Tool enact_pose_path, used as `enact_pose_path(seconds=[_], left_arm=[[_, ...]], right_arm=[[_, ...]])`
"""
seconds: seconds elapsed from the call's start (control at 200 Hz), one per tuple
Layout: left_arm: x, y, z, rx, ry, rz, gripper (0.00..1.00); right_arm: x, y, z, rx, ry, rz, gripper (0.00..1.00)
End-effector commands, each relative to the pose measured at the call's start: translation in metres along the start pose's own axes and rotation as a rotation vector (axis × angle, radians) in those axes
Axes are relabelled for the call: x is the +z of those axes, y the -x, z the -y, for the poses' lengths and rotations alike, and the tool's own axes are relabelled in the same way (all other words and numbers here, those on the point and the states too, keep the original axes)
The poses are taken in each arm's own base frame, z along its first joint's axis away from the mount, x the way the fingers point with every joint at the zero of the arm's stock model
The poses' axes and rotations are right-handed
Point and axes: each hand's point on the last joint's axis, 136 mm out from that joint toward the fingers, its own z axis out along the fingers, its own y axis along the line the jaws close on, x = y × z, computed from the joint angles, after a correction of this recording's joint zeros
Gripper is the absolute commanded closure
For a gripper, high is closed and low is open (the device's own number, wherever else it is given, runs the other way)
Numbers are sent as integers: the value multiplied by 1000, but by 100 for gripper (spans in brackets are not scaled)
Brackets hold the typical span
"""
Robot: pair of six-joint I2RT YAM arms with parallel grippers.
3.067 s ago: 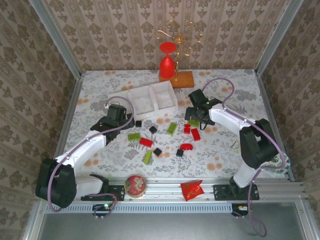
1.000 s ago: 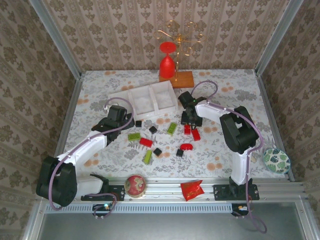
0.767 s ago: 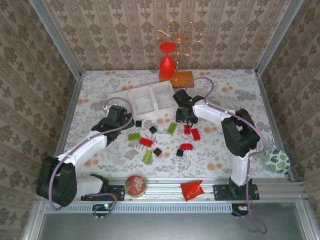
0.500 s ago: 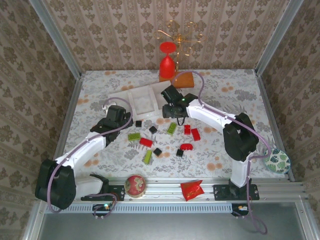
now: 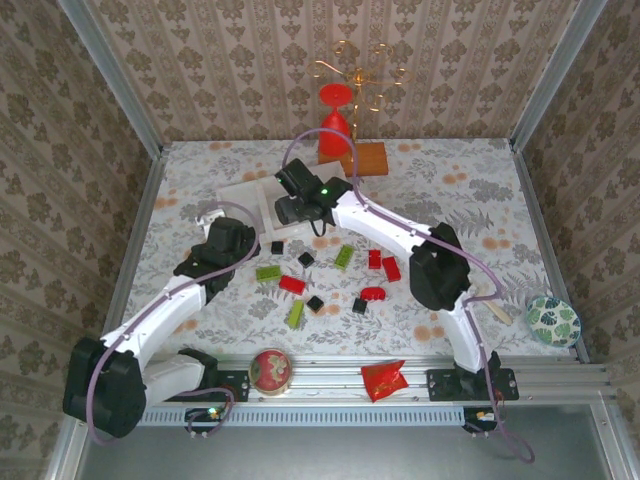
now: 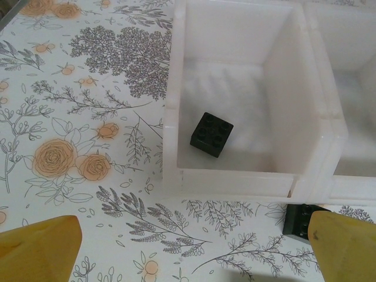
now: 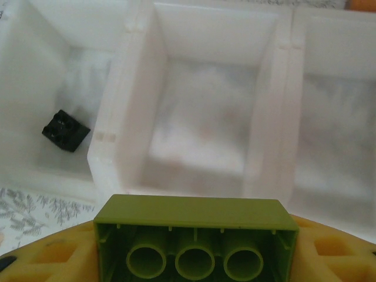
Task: Sort the legos into containers by color
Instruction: Place the lego in the container.
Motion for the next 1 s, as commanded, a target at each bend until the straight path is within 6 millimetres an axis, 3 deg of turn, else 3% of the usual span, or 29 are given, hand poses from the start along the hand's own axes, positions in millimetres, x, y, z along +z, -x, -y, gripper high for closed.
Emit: enact_pose_path(seconds=[0.0, 0.285, 0.495, 0.72, 0.995], left_arm=[[-2, -2, -8, -19, 30, 6, 0], [-1, -7, -9, -27, 29, -7, 0], [-1, -8, -9, -24, 26, -11, 0], [0, -9, -7, -26, 17, -15, 0], [0, -8, -6, -36, 7, -16, 0]], right_arm=[[8, 8, 2, -45, -28, 1, 49], [40, 19, -2, -98, -60, 29, 46], [54, 20, -1, -116, -76, 34, 36], [51, 22, -3, -117, -69, 37, 21], [37, 31, -4, -108, -61, 58, 17]])
